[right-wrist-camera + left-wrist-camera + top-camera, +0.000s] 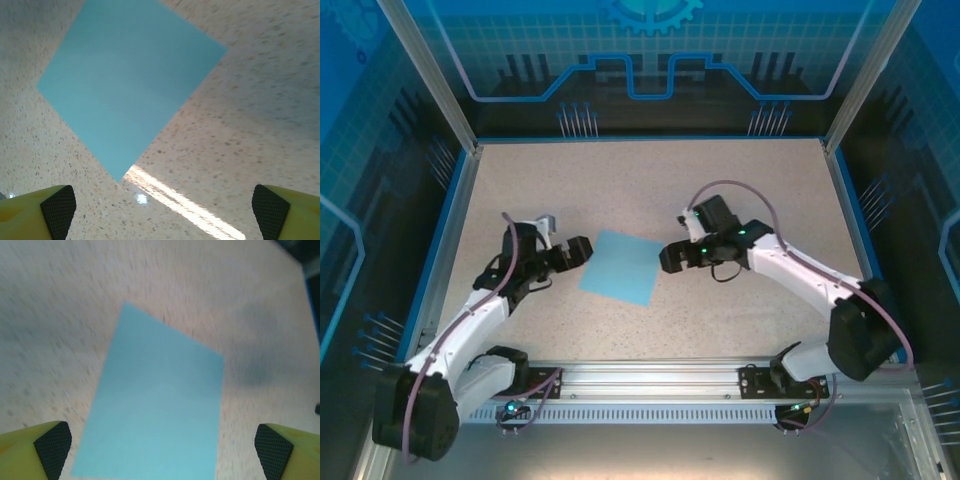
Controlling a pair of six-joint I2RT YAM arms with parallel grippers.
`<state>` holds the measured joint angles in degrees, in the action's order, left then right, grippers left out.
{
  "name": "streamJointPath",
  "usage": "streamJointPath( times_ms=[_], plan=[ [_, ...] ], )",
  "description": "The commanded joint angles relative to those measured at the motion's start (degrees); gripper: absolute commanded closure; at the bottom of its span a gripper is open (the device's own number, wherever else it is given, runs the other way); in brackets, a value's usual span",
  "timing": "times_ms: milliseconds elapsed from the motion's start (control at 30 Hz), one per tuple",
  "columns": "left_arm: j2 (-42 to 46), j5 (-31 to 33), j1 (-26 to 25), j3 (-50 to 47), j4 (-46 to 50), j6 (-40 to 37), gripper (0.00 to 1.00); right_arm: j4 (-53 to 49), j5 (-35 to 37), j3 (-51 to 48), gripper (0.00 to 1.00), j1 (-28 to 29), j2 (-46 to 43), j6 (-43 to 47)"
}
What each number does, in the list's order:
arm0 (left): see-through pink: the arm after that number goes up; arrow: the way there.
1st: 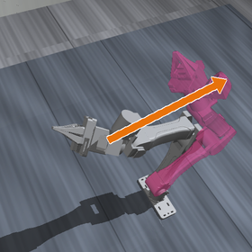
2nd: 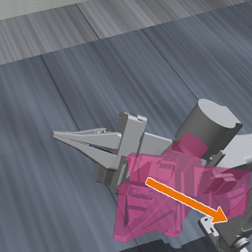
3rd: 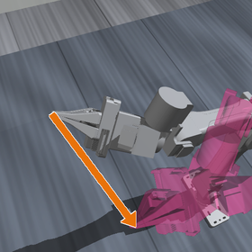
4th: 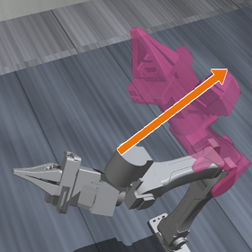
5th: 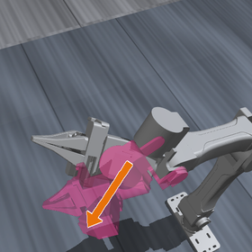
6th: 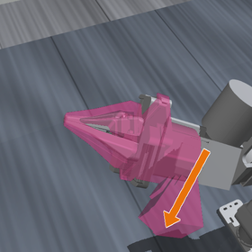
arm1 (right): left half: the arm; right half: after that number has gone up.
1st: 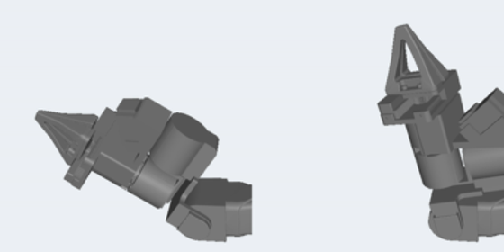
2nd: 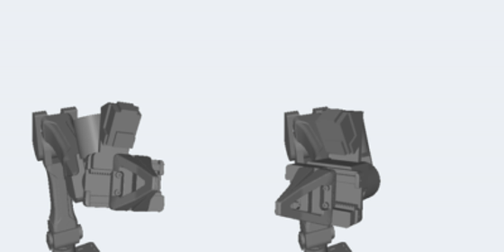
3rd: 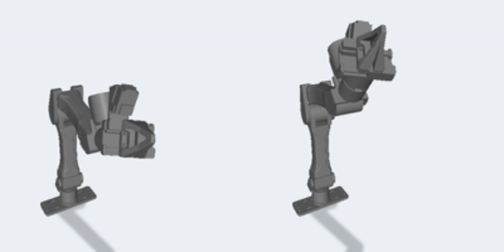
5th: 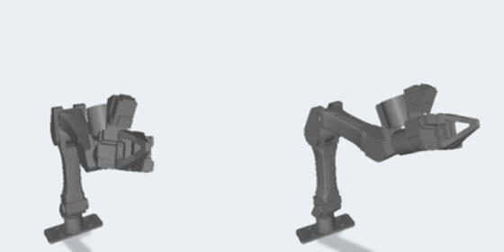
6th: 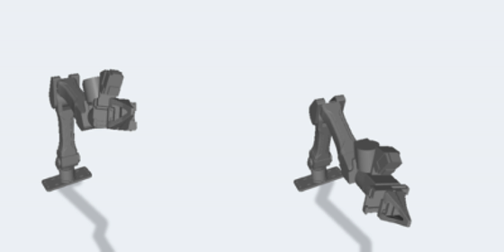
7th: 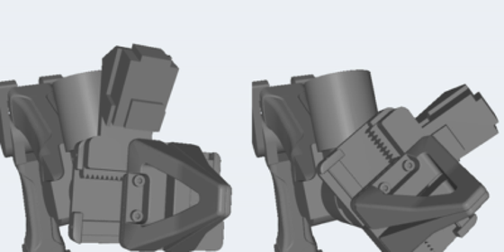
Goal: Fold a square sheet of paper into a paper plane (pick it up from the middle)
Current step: Rotate the square sheet of paper at the center of the table.
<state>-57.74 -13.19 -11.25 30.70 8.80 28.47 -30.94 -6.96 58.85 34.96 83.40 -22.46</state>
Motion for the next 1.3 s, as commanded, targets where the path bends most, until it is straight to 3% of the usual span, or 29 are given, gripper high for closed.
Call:
streamJointPath(
  times_ms=[0,100,300,500,767,1033,1167,1267],
  plan=[
    [-2.59,-1.50,-2.12,-0.91,1.44,1.67,0.02,-3.14,3.11,5.16,0.08,5.50,6.95,-3.61],
    [-2.88,0.64,-2.16,-1.52,1.49,2.29,0.02,-5.41,5.52,12.24,0.10,10.07,14.84,-4.28],
    [1.10,10.08,-2.10,-1.32,6.47,2.34,0.01,-5.33,1.12,23.33,0.14,15.01,27.81,-7.19],
    [6.18,16.35,-2.03,-3.00,9.40,4.05,0.01,-4.62,-2.48,26.56,0.18,17.47,33.69,-8.74],
    [6.91,11.12,-2.10,-3.50,8.24,2.40,0.02,-4.36,-0.86,17.46,0.20,17.03,30.57,-7.24],
    [4.59,4.14,-2.31,-3.19,6.29,1.30,0.01,-6.76,-2.93,6.94,0.21,9.34,22.49,3.51],
    [4.30,3.12,-3.37,-3.45,5.79,0.89,0.01,-12.52,-0.05,7.63,0.21,6.19,19.43,9.14],
    [4.25,3.08,-3.70,-3.31,5.89,0.64,0.02,-14.75,2.03,10.94,0.20,6.08,19.14,8.31]
  ],
)
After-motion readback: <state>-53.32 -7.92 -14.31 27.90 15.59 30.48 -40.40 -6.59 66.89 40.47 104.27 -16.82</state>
